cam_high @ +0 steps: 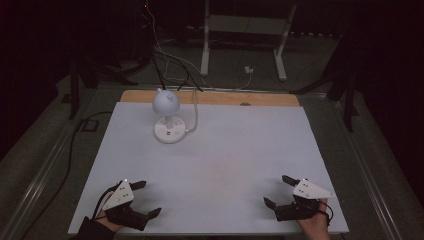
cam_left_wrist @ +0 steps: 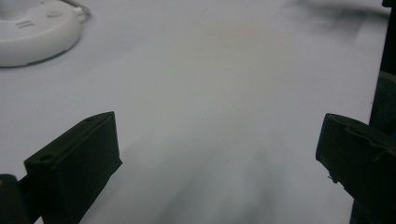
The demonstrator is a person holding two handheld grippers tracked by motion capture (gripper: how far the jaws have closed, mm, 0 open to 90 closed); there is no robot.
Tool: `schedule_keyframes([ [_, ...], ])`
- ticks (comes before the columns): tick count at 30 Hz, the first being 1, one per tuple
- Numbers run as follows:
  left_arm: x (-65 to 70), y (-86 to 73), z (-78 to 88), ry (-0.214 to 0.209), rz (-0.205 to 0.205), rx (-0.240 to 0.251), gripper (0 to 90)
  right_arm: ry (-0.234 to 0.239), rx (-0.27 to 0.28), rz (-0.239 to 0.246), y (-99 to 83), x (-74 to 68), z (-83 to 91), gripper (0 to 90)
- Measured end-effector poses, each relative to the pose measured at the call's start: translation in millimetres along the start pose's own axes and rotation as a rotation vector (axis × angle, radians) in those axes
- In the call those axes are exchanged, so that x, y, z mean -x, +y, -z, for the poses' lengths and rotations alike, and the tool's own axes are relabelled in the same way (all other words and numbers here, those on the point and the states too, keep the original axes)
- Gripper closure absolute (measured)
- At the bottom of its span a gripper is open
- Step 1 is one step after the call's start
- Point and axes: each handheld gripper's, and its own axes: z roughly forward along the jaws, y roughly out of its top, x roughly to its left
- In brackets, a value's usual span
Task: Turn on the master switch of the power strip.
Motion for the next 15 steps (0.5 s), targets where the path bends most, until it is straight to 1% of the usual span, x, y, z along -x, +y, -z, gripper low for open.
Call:
schedule_keyframes([
  [5,1.2,0.4,-1.1,-0.012,-0.007,-0.011,0.2,-0.002,0.013,0.005,1.0,-1.6,0.5,0.0],
  [8,1.5,0.5,-2.1,-0.023,-0.004,-0.018,0.2,-0.002,0.019,0.004,1.2,-2.0,0.8,0.0],
  [10,2.1,2.0,-3.8,-0.053,0.000,-0.018,0.2,0.005,0.018,-0.006,0.9,-2.0,0.9,0.0],
  [11,2.1,2.0,-3.8,-0.053,0.000,-0.018,0.2,0.004,0.016,-0.009,1.0,-1.7,0.8,0.0],
  [12,2.6,2.9,-4.4,-0.063,0.004,-0.014,0.2,0.004,0.016,-0.009,1.0,-1.7,0.8,0.0],
  [13,3.2,4.0,-5.2,-0.066,-0.001,-0.017,0.2,0.011,0.018,-0.018,1.8,-2.0,1.3,0.0],
  [15,5.0,6.2,-6.4,-0.075,-0.012,-0.023,0.2,0.003,0.019,-0.013,2.2,-2.8,1.5,0.0],
])
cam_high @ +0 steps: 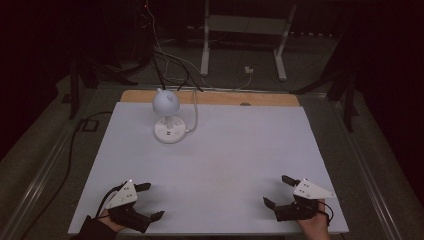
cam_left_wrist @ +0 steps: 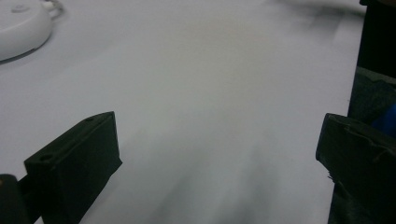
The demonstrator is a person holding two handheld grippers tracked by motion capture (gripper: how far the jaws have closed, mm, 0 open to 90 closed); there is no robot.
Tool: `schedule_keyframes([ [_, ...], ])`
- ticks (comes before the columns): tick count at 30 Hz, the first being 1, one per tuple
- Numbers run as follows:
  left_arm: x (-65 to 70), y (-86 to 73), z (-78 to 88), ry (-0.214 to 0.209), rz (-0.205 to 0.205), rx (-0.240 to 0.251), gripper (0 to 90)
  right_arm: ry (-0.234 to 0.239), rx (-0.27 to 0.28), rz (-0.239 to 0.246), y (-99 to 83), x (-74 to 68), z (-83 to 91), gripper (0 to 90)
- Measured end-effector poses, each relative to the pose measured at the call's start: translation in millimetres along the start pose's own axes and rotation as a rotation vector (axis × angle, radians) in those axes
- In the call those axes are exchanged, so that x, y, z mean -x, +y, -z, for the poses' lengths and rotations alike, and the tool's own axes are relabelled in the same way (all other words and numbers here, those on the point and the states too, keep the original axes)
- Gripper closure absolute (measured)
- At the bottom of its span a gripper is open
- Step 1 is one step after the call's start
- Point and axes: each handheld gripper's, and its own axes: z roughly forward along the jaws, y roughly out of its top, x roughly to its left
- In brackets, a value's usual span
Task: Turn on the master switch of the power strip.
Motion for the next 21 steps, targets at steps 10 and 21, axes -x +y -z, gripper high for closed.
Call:
schedule_keyframes([
  [10,6.8,21.9,-1.3,-0.063,-0.020,0.007,0.2,-0.008,0.010,0.010,2.1,-3.1,2.4,0.0],
  [21,4.5,45.6,1.6,-0.059,-0.046,0.011,0.2,-0.014,0.022,0.010,2.6,-3.9,4.4,0.0],
])
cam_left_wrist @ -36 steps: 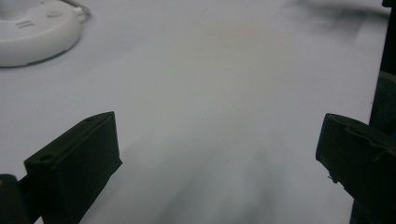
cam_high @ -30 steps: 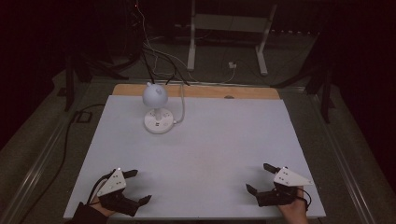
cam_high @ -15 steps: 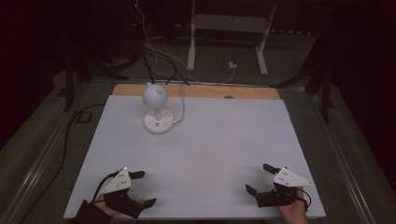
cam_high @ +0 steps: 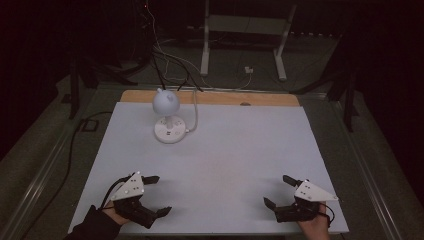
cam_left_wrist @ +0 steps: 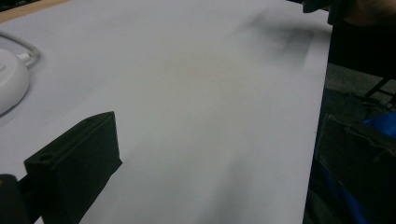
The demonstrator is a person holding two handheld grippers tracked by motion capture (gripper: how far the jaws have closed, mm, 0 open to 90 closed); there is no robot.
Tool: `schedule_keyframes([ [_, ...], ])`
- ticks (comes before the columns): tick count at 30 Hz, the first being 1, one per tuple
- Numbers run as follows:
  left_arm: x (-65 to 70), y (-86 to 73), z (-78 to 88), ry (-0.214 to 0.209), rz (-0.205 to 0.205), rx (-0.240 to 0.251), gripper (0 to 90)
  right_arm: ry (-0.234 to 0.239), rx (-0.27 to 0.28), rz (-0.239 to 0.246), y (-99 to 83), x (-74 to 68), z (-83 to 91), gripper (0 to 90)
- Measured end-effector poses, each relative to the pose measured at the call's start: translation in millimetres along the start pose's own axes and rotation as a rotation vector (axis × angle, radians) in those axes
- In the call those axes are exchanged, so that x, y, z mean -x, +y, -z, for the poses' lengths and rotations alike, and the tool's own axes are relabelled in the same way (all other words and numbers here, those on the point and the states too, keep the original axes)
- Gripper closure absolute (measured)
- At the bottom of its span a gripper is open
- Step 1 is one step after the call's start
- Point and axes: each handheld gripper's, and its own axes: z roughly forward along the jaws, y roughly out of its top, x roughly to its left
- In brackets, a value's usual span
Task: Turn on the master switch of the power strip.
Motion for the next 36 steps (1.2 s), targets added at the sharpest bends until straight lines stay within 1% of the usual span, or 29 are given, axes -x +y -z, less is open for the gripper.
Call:
schedule_keyframes([
  [1,-0.6,2.3,0.2,0.001,-0.003,-0.003,0.2,0.004,0.004,-0.007,-0.1,0.5,0.4,0.0],
  [5,-2.6,9.6,1.6,0.002,-0.011,-0.002,0.2,-0.001,0.007,-0.007,-0.1,0.5,1.2,0.0],
  [7,-4.7,13.6,1.8,0.002,-0.008,-0.004,0.2,-0.001,0.009,-0.010,0.0,0.6,1.7,0.0],
  [10,-6.1,15.8,1.6,-0.001,-0.004,-0.002,0.2,-0.005,0.010,-0.008,0.2,0.2,1.9,0.0],
  [15,-7.6,21.3,-0.4,0.000,-0.010,-0.003,0.2,-0.002,0.015,-0.012,0.2,0.2,2.6,0.0],
  [21,-10.5,30.7,-1.9,0.005,-0.013,0.000,0.2,-0.006,0.014,-0.009,0.3,0.1,2.9,0.0],
  [25,-14.3,37.1,-3.5,0.019,-0.010,-0.005,0.2,-0.006,0.018,-0.012,0.2,0.1,3.8,0.0],
  [27,-16.1,40.2,-4.5,0.022,-0.002,0.003,0.2,-0.006,0.020,-0.015,0.1,0.4,4.1,0.0],
  [33,-20.6,49.4,-9.3,0.036,-0.006,-0.010,0.2,-0.006,0.022,-0.015,0.1,0.5,4.5,0.0],
  [36,-24.3,54.0,-11.0,0.046,0.010,-0.006,0.2,-0.007,0.023,-0.017,0.4,0.4,4.8,0.0],
])
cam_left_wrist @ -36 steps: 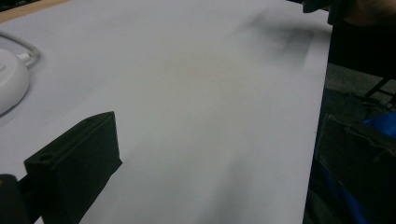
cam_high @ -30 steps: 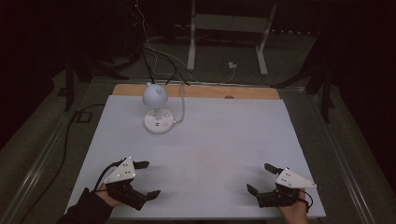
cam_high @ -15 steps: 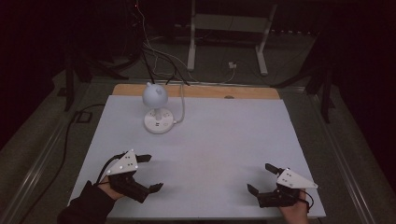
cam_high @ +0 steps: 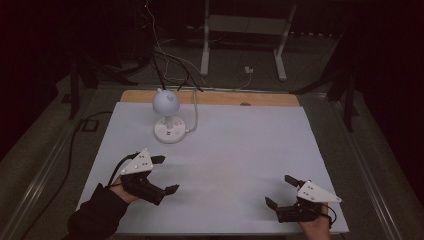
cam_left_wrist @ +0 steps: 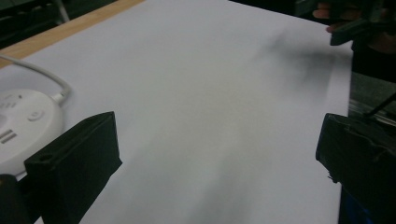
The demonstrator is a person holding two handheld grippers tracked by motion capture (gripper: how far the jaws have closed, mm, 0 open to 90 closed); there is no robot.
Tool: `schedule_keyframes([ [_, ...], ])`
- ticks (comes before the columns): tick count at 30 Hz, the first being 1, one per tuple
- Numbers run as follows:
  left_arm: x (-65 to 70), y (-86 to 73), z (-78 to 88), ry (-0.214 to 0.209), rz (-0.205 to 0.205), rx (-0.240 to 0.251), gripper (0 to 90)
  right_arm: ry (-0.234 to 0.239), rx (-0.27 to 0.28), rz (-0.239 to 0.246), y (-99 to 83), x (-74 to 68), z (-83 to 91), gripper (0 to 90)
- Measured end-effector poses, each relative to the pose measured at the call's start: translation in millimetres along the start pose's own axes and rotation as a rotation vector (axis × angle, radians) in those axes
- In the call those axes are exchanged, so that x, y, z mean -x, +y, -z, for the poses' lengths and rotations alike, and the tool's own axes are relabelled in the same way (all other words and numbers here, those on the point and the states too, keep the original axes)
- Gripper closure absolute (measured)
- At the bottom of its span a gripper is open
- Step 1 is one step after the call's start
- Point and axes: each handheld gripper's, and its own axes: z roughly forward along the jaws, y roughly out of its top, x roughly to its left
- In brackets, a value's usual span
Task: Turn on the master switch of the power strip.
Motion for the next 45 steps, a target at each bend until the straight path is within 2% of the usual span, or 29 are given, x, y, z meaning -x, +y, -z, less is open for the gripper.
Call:
schedule_keyframes([
  [15,-14.0,17.8,-17.7,0.083,0.023,-0.012,0.3,0.000,0.000,0.001,-0.2,-0.1,0.2,0.0],
  [21,-20.6,21.2,-30.1,0.144,0.039,-0.023,0.3,0.001,-0.001,0.003,-0.3,-0.2,-0.1,0.0],
  [24,-25.3,21.7,-36.2,0.176,0.067,-0.010,0.3,0.003,-0.001,0.002,-0.2,-0.4,-0.1,0.0],
  [30,-34.1,22.8,-45.6,0.252,0.092,-0.002,1.5,0.007,0.002,0.001,0.0,-0.7,0.1,0.0],
  [36,-44.5,22.5,-53.5,0.296,0.153,0.016,1.5,0.009,0.004,0.000,-0.2,-0.4,0.1,0.0],
  [41,-48.8,24.5,-62.8,0.339,0.163,0.004,1.3,0.009,0.004,0.001,-0.1,-0.3,0.2,0.0],
  [42,-49.7,25.1,-64.5,0.335,0.169,0.007,1.3,0.010,0.006,-0.001,-0.1,-0.2,0.4,0.0],
  [45,-52.2,26.5,-70.1,0.359,0.192,-0.002,0.5,0.010,0.006,-0.001,-0.1,-0.2,0.4,0.0],
])
